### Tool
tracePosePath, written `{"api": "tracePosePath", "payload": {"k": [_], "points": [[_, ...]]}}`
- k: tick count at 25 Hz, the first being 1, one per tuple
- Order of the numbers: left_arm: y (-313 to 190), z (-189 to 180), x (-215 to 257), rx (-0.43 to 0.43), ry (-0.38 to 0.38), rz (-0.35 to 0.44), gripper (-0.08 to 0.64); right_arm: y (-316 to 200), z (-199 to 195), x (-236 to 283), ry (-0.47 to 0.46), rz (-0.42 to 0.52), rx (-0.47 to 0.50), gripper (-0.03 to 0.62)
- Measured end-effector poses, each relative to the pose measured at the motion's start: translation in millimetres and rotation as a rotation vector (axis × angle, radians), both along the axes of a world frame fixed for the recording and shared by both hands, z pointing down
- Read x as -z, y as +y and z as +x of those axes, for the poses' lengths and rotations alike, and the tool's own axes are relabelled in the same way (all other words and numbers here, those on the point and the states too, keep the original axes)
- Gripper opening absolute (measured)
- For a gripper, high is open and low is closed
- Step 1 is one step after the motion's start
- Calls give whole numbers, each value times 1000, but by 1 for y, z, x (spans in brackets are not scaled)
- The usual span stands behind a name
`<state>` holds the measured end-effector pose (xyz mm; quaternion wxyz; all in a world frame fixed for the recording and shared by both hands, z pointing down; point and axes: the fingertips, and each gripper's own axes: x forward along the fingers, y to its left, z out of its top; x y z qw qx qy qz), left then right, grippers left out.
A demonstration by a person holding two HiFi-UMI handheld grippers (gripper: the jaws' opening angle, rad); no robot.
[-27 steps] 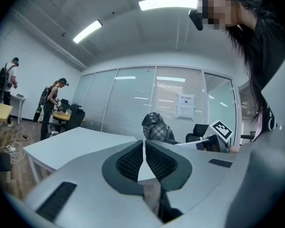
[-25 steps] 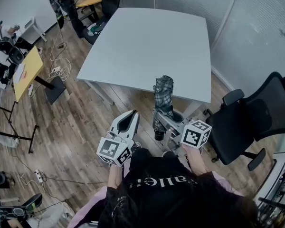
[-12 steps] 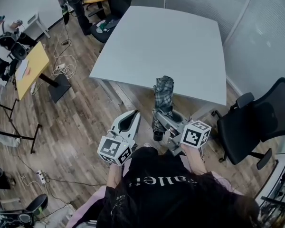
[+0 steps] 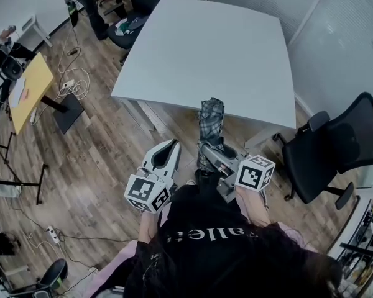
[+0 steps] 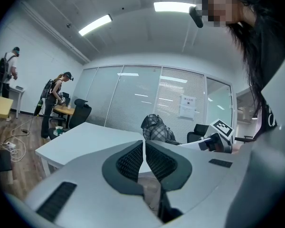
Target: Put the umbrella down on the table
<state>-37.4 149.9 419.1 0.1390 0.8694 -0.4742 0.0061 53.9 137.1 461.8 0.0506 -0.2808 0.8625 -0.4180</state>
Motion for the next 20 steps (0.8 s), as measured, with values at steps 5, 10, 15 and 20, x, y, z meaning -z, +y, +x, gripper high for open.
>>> {"api": "tracePosePath", "payload": {"k": [5,10,15,20], "points": [[-16,-11,-1,2,3,-10,32,-19,-10,-2,5,-9,-1,199],[-51,-17,-4,9,-5,-14,32,-57,-19,-4,-7,-13,22,198],[-103,-24,-6,11,-13,-12,32,-107,-27,-13,-7,-28,32,199],[-171,-22,-3,21,0,5,32,-168,-26,-12,28,-5,51,198]]}}
